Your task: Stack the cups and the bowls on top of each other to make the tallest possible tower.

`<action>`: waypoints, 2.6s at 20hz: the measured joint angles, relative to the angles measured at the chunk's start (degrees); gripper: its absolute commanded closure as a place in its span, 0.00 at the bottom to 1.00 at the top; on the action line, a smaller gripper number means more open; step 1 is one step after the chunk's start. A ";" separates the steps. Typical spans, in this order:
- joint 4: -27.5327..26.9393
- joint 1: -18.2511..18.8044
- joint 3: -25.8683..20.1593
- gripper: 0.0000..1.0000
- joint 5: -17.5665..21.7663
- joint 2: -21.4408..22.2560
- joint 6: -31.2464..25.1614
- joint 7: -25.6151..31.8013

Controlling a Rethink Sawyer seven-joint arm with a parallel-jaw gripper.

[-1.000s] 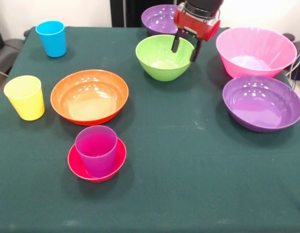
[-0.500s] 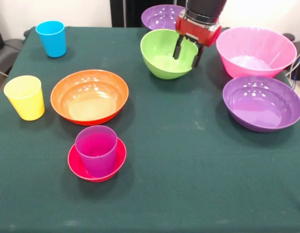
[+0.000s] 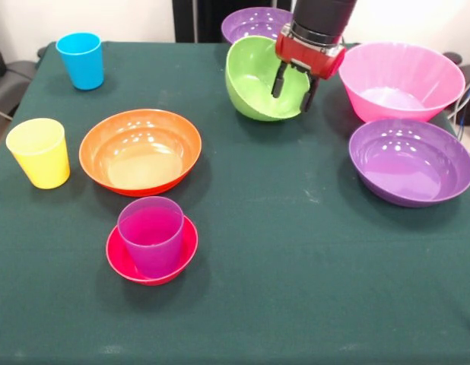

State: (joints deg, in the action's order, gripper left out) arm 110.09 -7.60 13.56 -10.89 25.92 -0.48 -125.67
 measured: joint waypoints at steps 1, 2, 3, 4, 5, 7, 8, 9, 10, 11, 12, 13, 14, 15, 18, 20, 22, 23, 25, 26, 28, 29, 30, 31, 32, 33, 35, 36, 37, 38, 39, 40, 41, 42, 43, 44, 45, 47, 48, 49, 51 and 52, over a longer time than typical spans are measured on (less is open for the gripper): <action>0.00 0.00 0.00 0.00 0.00 0.01 0.00 0.00; 0.00 0.01 0.01 0.00 0.00 0.02 0.00 0.00; 0.00 0.01 0.01 0.00 0.00 0.06 0.00 0.00; 0.01 0.00 0.01 0.00 0.00 0.14 0.00 0.00; 0.01 0.01 0.01 0.00 0.00 0.21 0.00 0.00; 0.01 0.01 0.01 0.00 0.00 0.44 0.00 0.00; 0.02 -0.02 0.01 0.00 0.01 0.62 -0.04 0.00; 0.04 -0.05 0.00 0.00 0.00 0.97 -0.17 0.00; 0.09 -0.11 0.01 0.00 0.01 1.40 -0.50 0.00; 0.12 -0.14 0.01 0.00 0.00 1.57 -0.61 0.00; 0.15 -0.26 0.02 0.00 0.00 2.27 -1.33 0.00; 0.17 -0.34 0.02 0.00 0.02 2.77 -1.92 0.00; 0.18 -0.37 0.02 0.00 0.01 2.98 -2.19 0.00; 0.21 -0.48 0.02 0.00 0.01 3.73 -3.12 0.00; 0.22 -0.66 0.02 0.00 0.02 5.23 -4.85 0.00; 0.22 -0.65 0.04 0.00 0.01 5.85 -5.47 0.00; 0.22 -0.63 0.03 0.00 0.02 6.02 -5.52 0.00; 0.22 -0.62 0.03 0.00 0.01 6.07 -5.52 0.00; 0.24 -0.47 0.02 0.00 0.04 6.06 -5.53 0.00; 0.24 -0.40 0.02 0.00 0.04 6.06 -5.53 0.00; 0.23 0.04 0.02 0.00 0.02 6.05 -5.52 0.00; 0.24 0.27 0.00 0.00 0.03 6.01 -5.52 0.00; 0.26 0.50 -0.01 0.00 0.04 5.97 -5.52 0.00; 0.26 0.69 -0.03 0.00 0.01 5.95 -5.52 0.00; 0.30 0.90 -0.06 0.00 0.04 5.93 -5.53 0.00; 0.32 1.06 -0.09 0.00 0.02 5.93 -5.52 0.00; 0.53 1.65 -0.12 0.00 0.02 5.91 -5.52 0.00; 0.63 1.87 -0.12 0.00 0.02 5.90 -5.52 0.00; 0.69 1.96 -0.12 0.00 0.02 5.90 -5.52 0.00; 0.75 2.08 -0.12 0.00 0.02 5.86 -5.52 0.00; 0.79 2.15 -0.13 0.00 0.02 5.80 -5.52 0.00; 0.85 2.29 -0.15 0.00 0.02 5.54 -5.49 0.00; 0.89 2.34 -0.18 0.00 0.02 5.40 -5.39 0.00; 0.93 2.38 -0.22 0.00 0.02 5.30 -5.28 0.00; 1.02 2.49 -0.35 0.00 0.02 5.03 -4.81 0.00; 1.05 2.53 -0.42 0.00 0.02 4.82 -4.44 0.00; 1.04 2.54 -0.45 0.00 0.02 4.71 -4.27 0.00; 1.04 2.61 -0.60 0.00 0.02 4.03 -3.38 0.00; 1.07 2.67 -0.72 0.00 0.01 3.25 -2.17 0.00; 1.06 2.69 -0.77 0.00 0.01 2.91 -1.66 0.00; 1.08 2.75 -0.92 0.00 0.01 2.09 -0.46 0.00; 1.08 2.78 -0.99 0.00 0.00 1.75 0.05 0.00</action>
State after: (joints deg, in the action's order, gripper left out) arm 111.18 -4.83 12.57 -10.89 27.68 -0.44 -125.67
